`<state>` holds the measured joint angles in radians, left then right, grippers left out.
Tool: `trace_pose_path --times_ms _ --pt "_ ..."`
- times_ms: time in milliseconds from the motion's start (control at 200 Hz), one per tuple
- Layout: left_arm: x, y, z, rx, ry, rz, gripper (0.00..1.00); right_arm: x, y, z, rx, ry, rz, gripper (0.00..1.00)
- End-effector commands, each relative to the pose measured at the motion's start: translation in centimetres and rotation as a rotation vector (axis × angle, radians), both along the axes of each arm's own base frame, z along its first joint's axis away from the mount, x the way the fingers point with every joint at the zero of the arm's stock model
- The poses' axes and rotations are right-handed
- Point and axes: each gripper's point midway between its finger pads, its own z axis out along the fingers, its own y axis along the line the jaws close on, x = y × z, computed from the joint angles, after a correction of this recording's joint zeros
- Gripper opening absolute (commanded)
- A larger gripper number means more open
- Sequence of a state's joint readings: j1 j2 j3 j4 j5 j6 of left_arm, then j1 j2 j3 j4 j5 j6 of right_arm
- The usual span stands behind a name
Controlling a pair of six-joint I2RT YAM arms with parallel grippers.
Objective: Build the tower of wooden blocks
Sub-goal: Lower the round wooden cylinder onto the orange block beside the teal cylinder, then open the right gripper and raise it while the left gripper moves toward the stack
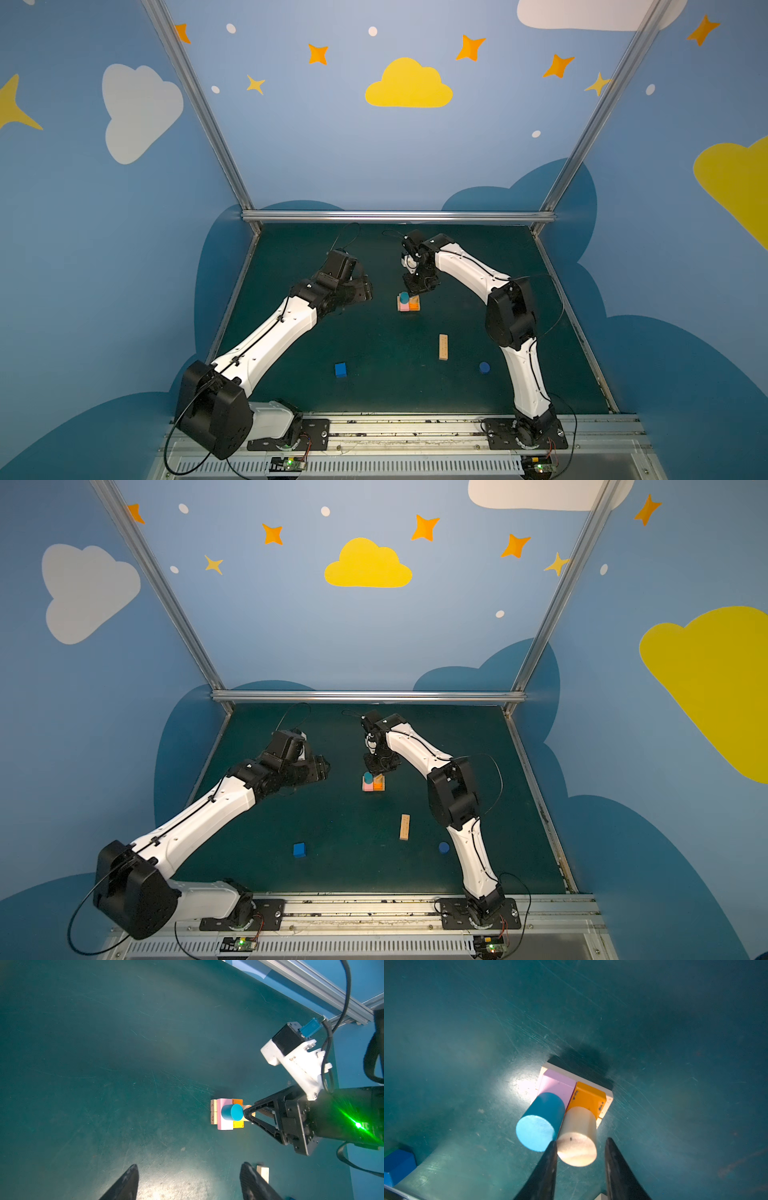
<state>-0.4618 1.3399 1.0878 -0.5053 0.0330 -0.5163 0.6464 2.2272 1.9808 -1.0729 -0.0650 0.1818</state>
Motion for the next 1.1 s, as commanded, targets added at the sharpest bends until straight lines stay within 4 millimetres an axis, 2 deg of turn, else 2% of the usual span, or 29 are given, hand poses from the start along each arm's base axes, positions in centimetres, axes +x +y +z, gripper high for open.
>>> trace_pose_path --times_ms 0,390,676,891,976,1096 --pt "-0.3 0.4 0.0 0.006 -0.003 0.003 0.76 0.0 0.4 0.2 -0.002 0.001 0.002 0.37" --pt "-0.4 0.3 0.2 -0.003 -0.006 0.001 0.76 0.2 0.0 1.9 0.004 -0.038 -0.007 0.38" --pt "-0.3 -0.1 0.2 -0.028 -0.001 -0.007 0.76 -0.3 -0.7 4.7 0.027 -0.096 -0.024 0.39" --pt "-0.1 -1.4 -0.1 -0.075 0.018 -0.043 0.74 -1.3 -1.9 6.7 0.067 -0.149 -0.051 0.40" --pt "0.0 -2.2 -0.5 -0.106 0.034 -0.061 0.68 -2.1 -2.4 6.9 0.099 -0.155 -0.072 0.32" --pt "0.3 -3.3 -1.4 -0.142 0.066 -0.080 0.55 -3.2 -3.0 5.9 0.141 -0.143 -0.101 0.00"
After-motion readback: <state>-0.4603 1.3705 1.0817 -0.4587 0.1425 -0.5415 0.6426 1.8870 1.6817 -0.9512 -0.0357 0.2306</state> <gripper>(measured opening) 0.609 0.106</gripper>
